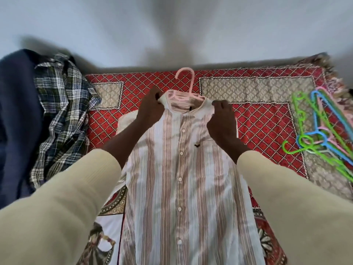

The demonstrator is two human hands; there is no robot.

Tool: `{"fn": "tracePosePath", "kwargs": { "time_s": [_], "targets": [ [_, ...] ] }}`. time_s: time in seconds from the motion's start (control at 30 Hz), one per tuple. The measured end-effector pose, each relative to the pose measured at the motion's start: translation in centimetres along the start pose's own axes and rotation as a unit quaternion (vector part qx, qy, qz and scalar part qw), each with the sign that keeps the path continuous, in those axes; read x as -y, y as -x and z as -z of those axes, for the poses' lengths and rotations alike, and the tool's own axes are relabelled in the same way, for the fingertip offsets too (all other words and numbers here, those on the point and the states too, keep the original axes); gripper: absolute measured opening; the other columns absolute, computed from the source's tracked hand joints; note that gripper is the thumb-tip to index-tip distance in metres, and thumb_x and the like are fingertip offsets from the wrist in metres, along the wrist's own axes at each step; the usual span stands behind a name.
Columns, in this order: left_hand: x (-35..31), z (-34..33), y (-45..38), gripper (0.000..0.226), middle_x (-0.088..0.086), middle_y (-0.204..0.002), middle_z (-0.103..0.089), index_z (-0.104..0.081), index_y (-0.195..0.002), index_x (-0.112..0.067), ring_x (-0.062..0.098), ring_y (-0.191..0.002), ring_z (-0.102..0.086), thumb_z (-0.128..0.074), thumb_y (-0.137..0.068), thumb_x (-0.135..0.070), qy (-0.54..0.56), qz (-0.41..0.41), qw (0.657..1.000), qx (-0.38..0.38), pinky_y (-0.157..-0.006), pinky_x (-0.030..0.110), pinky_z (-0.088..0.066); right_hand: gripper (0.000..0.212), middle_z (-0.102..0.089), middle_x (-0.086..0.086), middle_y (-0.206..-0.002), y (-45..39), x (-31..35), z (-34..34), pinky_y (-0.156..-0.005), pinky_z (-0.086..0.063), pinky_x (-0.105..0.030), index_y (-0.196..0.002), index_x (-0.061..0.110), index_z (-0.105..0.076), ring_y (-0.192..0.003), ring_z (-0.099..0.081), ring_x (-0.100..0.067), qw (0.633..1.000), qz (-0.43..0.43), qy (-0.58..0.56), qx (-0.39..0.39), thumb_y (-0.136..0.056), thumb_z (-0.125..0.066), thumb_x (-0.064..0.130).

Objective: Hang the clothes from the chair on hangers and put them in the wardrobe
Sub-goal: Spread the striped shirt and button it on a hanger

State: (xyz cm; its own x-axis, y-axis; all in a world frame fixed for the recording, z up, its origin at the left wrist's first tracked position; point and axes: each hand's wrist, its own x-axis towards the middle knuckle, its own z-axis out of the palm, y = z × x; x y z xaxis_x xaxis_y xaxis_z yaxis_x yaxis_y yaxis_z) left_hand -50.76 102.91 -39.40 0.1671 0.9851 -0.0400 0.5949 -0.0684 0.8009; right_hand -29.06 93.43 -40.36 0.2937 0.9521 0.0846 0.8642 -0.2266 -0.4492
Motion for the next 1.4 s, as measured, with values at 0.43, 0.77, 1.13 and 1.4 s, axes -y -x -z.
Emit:
{"fn": "tracePosePath", "kwargs": {
  "time_s": [0.43, 0.77, 1.13, 1.4],
  "targets": [
    [-22.2, 15.5, 24.7, 0.022, -0.003, -0.068, -0.056, -0.055, -0.083, -0.009, 0.010, -0.060, -0.043, -0.072, -0.075, 0.004, 0.040, -0.126, 0.989, -0.059, -0.051, 0.022, -0.032, 0.026, -0.073, -0.012, -0.102, 17.0, 6.2, 29.9, -0.073, -0.048, -0.037, -0.112, 0.017, -0.069, -0.093, -0.066, -0.035, 0.990, 0.095, -0.080, -0.064, -0.090, -0.056, 0.010],
    [-40.8, 26.1, 47.5, 0.044, 0.004, -0.094, -0.065, -0.054, -0.105, -0.015, 0.013, -0.079, -0.057, -0.082, -0.073, -0.005, 0.059, -0.178, 0.981, -0.041, -0.072, 0.024, -0.046, 0.016, -0.061, -0.013, -0.091, 38.2, 12.6, 55.0, -0.065, -0.043, -0.042, -0.085, 0.014, -0.048, -0.081, -0.056, -0.038, 0.964, 0.065, -0.131, -0.221, -0.076, -0.050, 0.001],
    [-55.2, 26.1, 58.5, 0.030, 0.010, -0.086, -0.064, -0.061, -0.091, -0.003, 0.028, -0.078, -0.057, -0.074, -0.069, -0.019, 0.012, -0.330, 0.943, -0.049, -0.071, 0.037, -0.045, 0.035, -0.057, -0.009, -0.111, 51.4, 9.7, 74.1, -0.079, -0.044, -0.033, -0.113, 0.006, -0.060, -0.097, -0.053, -0.024, 0.995, 0.041, 0.087, -0.002, -0.085, -0.071, 0.023],
    [-60.3, 19.1, 64.8, 0.034, 0.023, -0.085, -0.068, -0.049, -0.116, -0.002, 0.046, -0.078, -0.065, -0.063, -0.091, -0.021, -0.068, -0.466, 0.882, -0.031, -0.067, 0.043, -0.046, 0.040, -0.064, -0.009, -0.124, 66.1, 5.8, 79.9, -0.088, -0.039, -0.027, -0.132, 0.014, -0.059, -0.110, -0.058, -0.024, 0.989, -0.035, 0.122, -0.081, -0.093, -0.065, 0.024]
  ]
}}
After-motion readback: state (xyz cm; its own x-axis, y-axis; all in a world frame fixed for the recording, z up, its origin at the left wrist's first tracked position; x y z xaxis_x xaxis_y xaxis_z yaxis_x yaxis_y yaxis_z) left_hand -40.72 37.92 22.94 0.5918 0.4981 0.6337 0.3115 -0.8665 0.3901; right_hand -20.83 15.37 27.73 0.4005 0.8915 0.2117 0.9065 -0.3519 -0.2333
